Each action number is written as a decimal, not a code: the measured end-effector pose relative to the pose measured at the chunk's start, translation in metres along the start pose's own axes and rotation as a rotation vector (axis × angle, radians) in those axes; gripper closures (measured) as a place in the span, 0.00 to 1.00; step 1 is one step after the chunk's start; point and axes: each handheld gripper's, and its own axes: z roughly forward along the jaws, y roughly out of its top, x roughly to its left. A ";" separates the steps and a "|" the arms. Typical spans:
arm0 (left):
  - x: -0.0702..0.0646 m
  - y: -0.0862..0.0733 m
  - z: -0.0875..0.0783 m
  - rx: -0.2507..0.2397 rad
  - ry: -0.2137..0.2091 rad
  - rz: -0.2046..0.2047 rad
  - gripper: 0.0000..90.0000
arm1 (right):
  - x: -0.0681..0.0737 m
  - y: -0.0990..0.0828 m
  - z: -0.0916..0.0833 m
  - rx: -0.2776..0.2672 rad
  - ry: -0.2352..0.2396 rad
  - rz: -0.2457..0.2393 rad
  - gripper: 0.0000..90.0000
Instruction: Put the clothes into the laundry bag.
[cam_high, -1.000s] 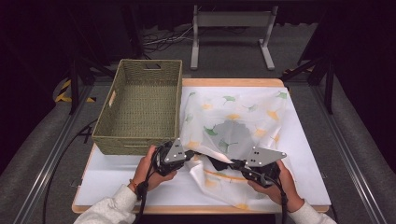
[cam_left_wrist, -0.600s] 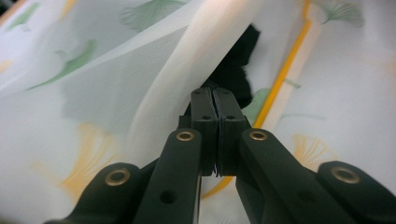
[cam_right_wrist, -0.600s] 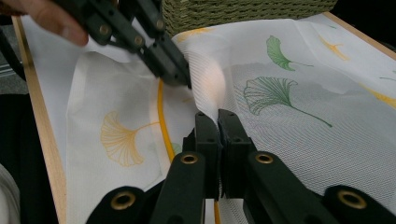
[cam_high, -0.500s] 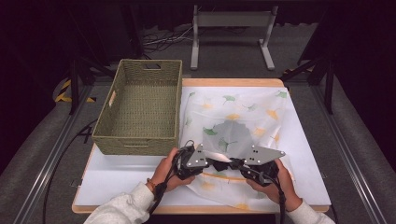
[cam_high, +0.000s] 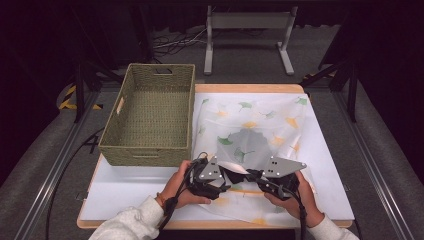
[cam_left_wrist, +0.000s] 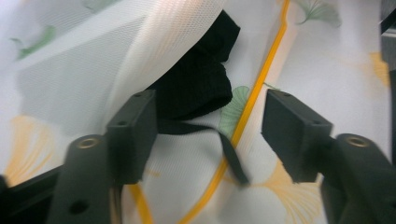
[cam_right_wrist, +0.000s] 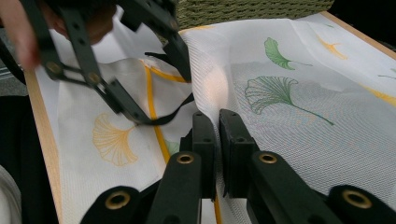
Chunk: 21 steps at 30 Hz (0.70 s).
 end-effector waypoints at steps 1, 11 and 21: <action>0.000 -0.001 -0.006 -0.016 0.002 -0.005 0.38 | 0.000 0.000 0.000 0.000 0.000 -0.001 0.97; -0.003 -0.023 -0.040 -0.016 0.058 -0.058 0.33 | 0.001 0.001 0.000 -0.005 -0.002 -0.008 0.98; 0.016 -0.051 -0.020 0.127 0.072 -0.158 0.59 | 0.003 0.002 0.001 -0.004 0.003 -0.018 0.98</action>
